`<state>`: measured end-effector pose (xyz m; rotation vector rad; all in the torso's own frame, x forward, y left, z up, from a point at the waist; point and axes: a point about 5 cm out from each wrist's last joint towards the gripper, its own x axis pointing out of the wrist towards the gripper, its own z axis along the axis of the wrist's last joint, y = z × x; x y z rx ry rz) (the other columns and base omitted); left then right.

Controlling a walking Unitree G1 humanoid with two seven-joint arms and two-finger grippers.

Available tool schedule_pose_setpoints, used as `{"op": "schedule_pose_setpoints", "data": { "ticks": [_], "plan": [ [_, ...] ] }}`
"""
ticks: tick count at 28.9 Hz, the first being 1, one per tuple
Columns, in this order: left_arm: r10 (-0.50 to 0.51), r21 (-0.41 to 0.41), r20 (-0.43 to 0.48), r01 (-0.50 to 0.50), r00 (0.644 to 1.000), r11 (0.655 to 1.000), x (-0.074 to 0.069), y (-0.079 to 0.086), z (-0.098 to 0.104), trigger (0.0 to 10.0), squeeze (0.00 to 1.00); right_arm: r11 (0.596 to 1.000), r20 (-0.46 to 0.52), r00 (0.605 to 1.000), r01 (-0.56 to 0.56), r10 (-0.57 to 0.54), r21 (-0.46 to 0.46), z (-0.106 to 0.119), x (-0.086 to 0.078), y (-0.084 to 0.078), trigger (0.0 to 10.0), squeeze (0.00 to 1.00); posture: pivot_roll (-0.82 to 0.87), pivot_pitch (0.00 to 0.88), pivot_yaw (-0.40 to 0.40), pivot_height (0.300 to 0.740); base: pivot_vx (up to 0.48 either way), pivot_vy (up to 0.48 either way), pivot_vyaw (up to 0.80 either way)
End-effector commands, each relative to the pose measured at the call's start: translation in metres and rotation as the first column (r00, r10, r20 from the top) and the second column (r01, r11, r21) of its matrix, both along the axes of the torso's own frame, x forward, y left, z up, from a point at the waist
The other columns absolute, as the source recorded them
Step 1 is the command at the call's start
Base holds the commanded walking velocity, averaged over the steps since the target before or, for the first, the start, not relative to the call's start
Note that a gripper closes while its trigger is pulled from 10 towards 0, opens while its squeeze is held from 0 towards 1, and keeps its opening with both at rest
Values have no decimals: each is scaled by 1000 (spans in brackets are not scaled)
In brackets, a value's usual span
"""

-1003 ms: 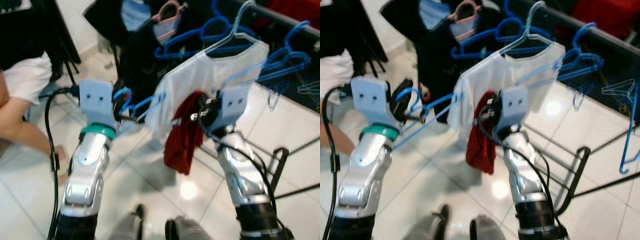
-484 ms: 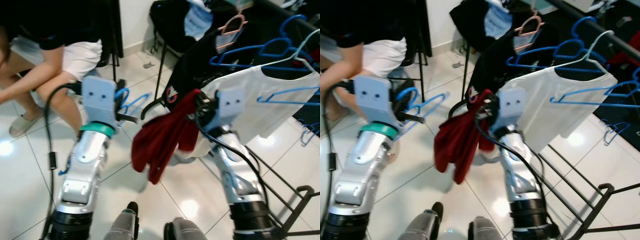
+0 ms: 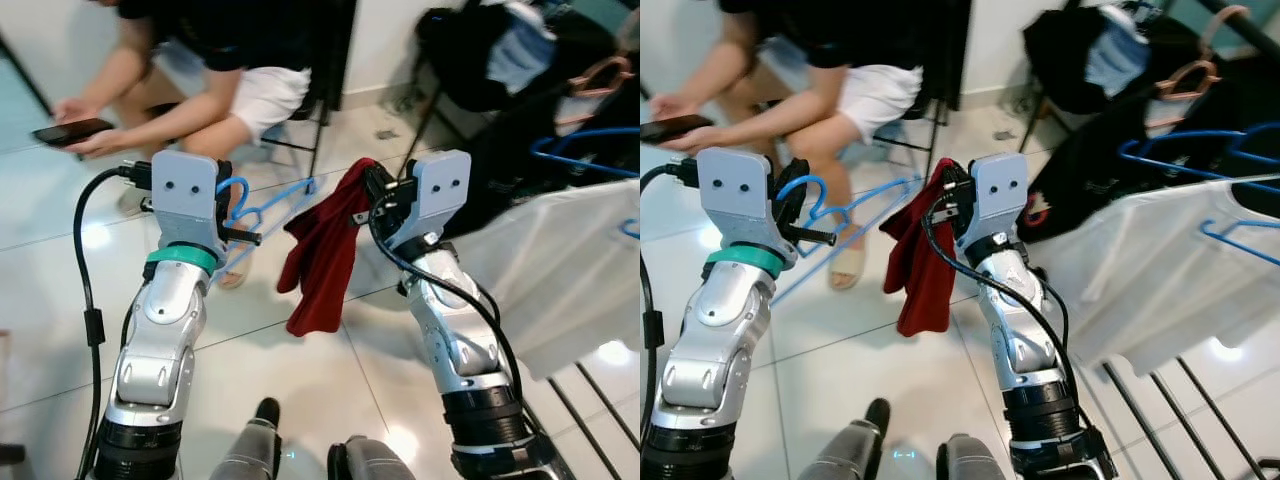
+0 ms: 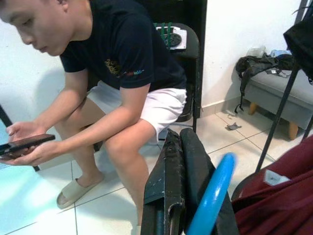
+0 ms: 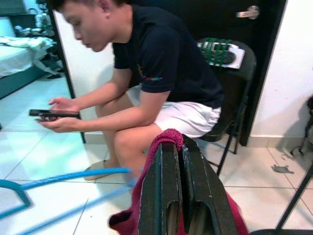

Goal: Hang hanger

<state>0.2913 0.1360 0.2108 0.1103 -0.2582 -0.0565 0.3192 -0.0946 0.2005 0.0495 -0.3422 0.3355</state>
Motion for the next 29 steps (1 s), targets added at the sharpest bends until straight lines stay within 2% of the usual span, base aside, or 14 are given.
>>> {"op": "schedule_pose_setpoints", "data": {
  "ticks": [1, 10, 29],
  "plan": [
    [-2, 8, -10, 2, 1000, 1000, -1, -1, -2, 10000, 0, 1000, 14, 1000, -4, 4, 16, 3, 0, 0, 10000, 0, 2, 100, -10, 733, 0, 0, 763],
    [17, 18, -6, -17, 1000, 1000, 1, 2, 0, 10000, 0, 998, 43, 998, -50, 48, 37, 14, 0, 10, 10000, 0, 10, 89, -11, 733, 0, 0, 763],
    [40, 39, -6, -39, 999, 998, 3, 6, 0, 10000, 0, 994, 48, 994, -98, 96, 47, 15, -2, 20, 10000, 0, 21, 83, -6, 733, 0, 0, 763]
  ]
}}
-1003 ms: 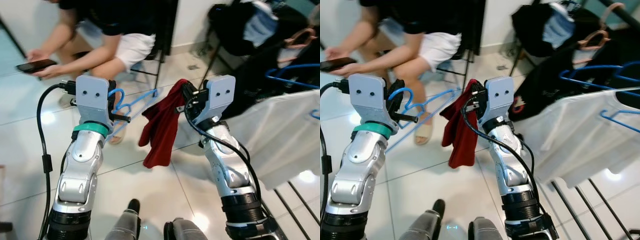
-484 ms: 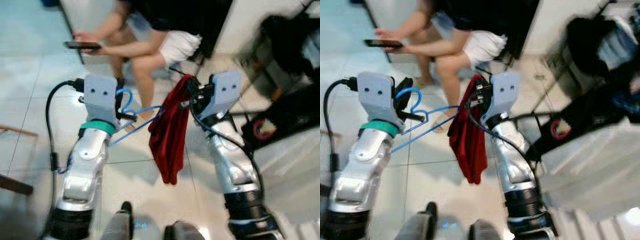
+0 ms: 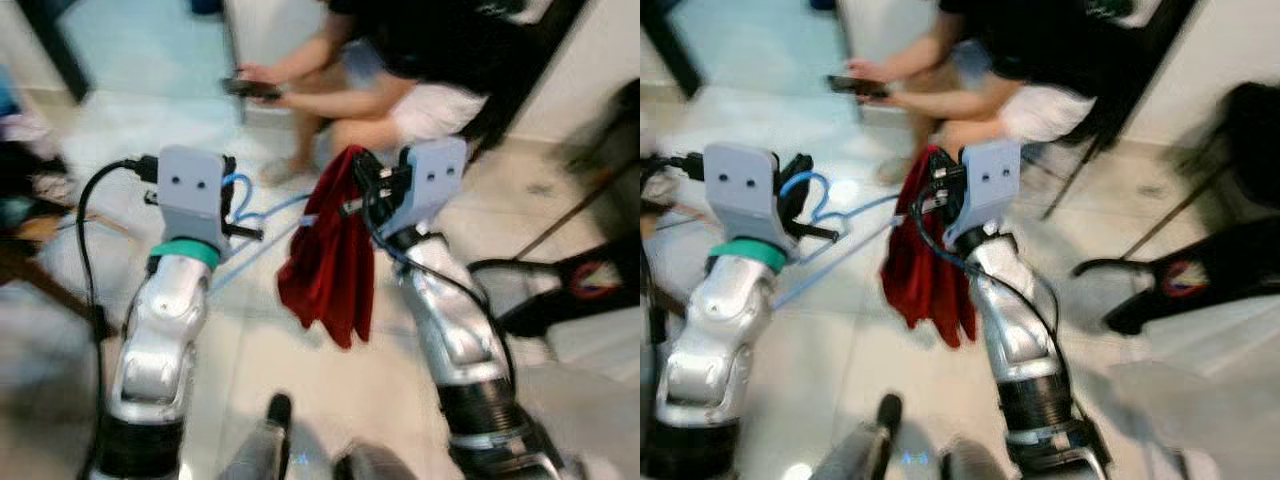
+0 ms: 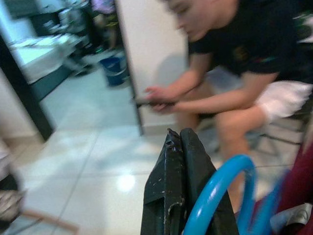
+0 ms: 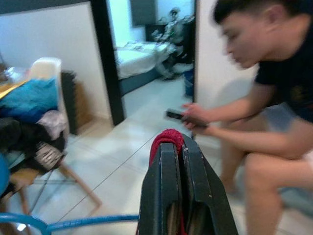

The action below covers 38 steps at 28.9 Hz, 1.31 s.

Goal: Hang hanger

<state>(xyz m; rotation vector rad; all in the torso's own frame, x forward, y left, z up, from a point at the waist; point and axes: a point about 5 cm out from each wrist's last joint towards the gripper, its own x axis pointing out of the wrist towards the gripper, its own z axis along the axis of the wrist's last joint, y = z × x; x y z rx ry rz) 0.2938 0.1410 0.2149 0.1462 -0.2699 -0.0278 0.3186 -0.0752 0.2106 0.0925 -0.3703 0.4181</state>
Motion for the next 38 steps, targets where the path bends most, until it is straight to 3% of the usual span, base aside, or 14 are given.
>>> {"op": "schedule_pose_setpoints", "data": {
  "ticks": [1, 38],
  "plan": [
    [8, 7, -21, -8, 1000, 1000, 0, 1, -4, 10000, 0, 1000, 21, 1000, -9, 9, 18, 5, -2, 0, 10000, 0, 21, 83, -6, 733, 0, 0, 763],
    [55, 26, -13, -54, 998, 998, 2, 6, -2, 10000, 0, 1000, 20, 1000, -6, 6, 23, 5, -1, 0, 10000, 0, 29, 99, -5, 733, 0, 0, 763]
  ]
}}
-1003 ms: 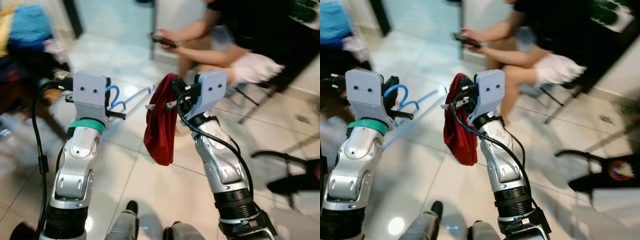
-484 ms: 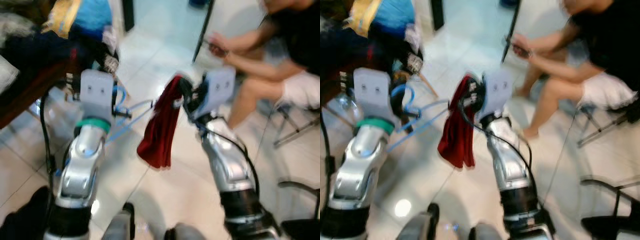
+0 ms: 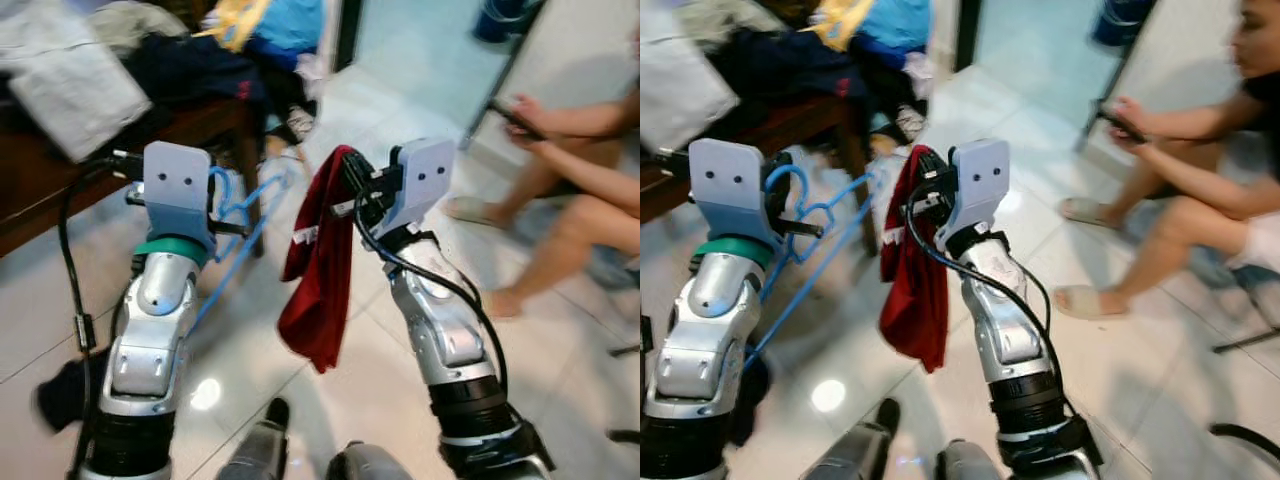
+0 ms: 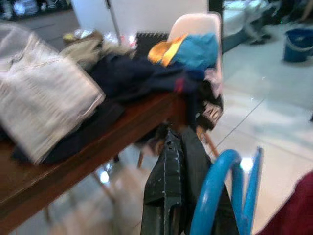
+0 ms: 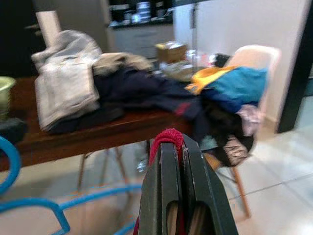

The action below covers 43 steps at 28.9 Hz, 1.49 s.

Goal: Hang hanger

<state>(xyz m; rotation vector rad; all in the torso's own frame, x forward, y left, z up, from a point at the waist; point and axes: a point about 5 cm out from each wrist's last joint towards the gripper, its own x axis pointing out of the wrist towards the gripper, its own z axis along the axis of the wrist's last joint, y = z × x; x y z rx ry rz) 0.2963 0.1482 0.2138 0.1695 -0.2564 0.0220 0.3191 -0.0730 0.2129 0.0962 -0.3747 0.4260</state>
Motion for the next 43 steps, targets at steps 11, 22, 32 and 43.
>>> {"op": "schedule_pose_setpoints", "data": {
  "ticks": [11, 22, 32, 43],
  "plan": [
    [29, 31, 19, -30, 999, 999, 2, 3, 5, 10000, 0, 984, 8, 995, 92, -95, 154, 12, 5, -18, 10000, 0, 30, 100, -4, 733, 410, 0, 69],
    [63, 66, 90, -69, 994, 995, 3, 5, 18, 10000, 0, 978, 13, 994, 107, -111, 178, 17, 9, -25, 10000, 0, 34, 102, -1, 733, 458, 0, -508],
    [151, 135, 226, -185, 962, 973, 1, 11, 37, 10000, 0, 977, 101, 990, -116, 99, 180, 37, 2, 0, 10000, 0, 43, 101, 1, 733, 458, 0, 0],
    [189, 255, 595, -407, 781, 877, -19, 9, 99, 10000, 0, 942, 233, 949, -262, 212, 209, 74, -1, 24, 10000, 0, 73, 96, 0, 733, 458, 0, 636]
  ]
}}
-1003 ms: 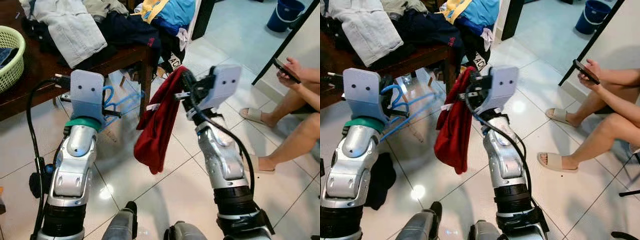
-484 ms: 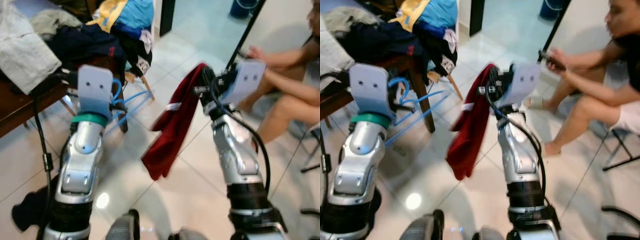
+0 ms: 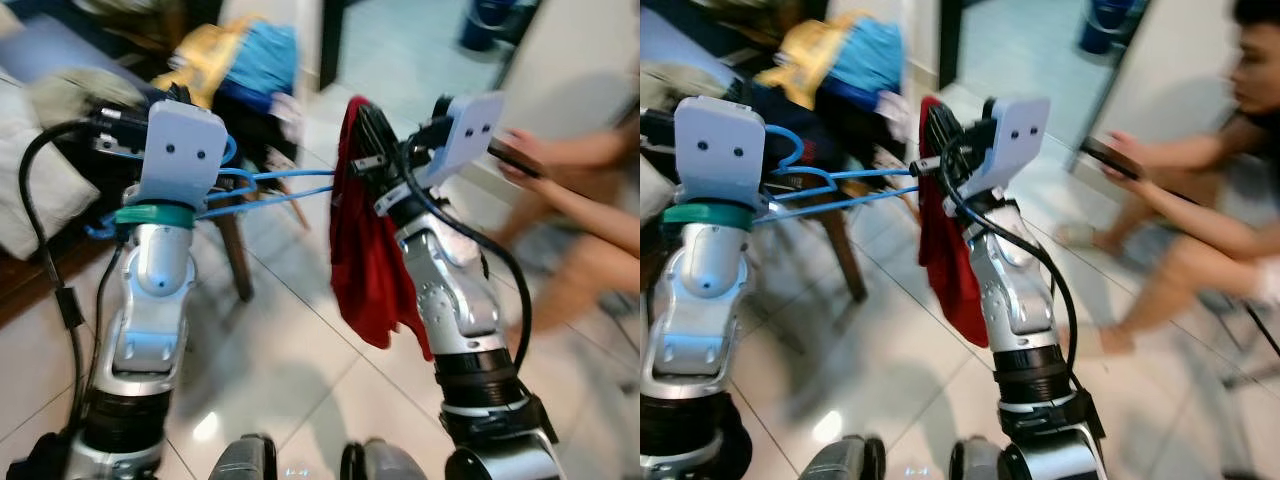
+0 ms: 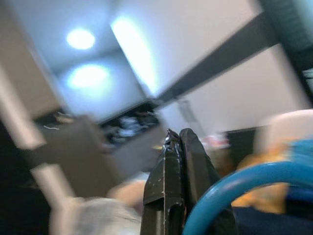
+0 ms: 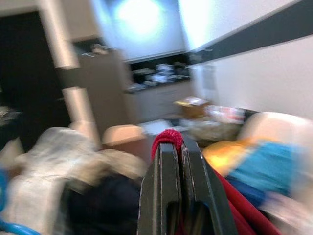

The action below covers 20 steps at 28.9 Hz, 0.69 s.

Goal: Hang hanger

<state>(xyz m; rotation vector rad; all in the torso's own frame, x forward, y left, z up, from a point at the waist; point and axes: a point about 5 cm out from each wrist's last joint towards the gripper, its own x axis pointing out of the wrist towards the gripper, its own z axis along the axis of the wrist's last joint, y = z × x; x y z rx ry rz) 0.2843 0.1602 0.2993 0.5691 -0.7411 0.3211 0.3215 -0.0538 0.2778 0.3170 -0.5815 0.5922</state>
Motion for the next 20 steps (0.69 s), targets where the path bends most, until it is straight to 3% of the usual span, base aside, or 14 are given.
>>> {"op": "schedule_pose_setpoints", "data": {
  "ticks": [1, 9, 16, 20],
  "plan": [
    [39, 28, 117, -43, 992, 999, -8, -2, 19, 10000, 0, 998, 58, 997, -55, 53, 21, 14, -4, 7, 10000, 0, 73, 96, 0, 733, 458, 0, 775],
    [116, 98, 310, -153, 944, 983, -24, 2, 52, 10000, 0, 990, 133, 984, -128, 119, 60, 39, -4, 17, 10000, 0, 111, 84, -12, 733, 458, 0, 775],
    [109, 137, 322, -160, 940, 978, -23, -1, 53, 10000, 0, 982, 135, 984, -137, 119, 133, 47, -2, 13, 10000, 0, 115, 76, -8, 733, 458, 0, 762],
    [102, 141, 311, -152, 945, 978, -21, -2, 51, 10000, 0, 971, 104, 989, -124, 104, 203, 48, 3, 4, 10000, 0, 113, 71, -5, 733, 458, 0, 319]
  ]
}}
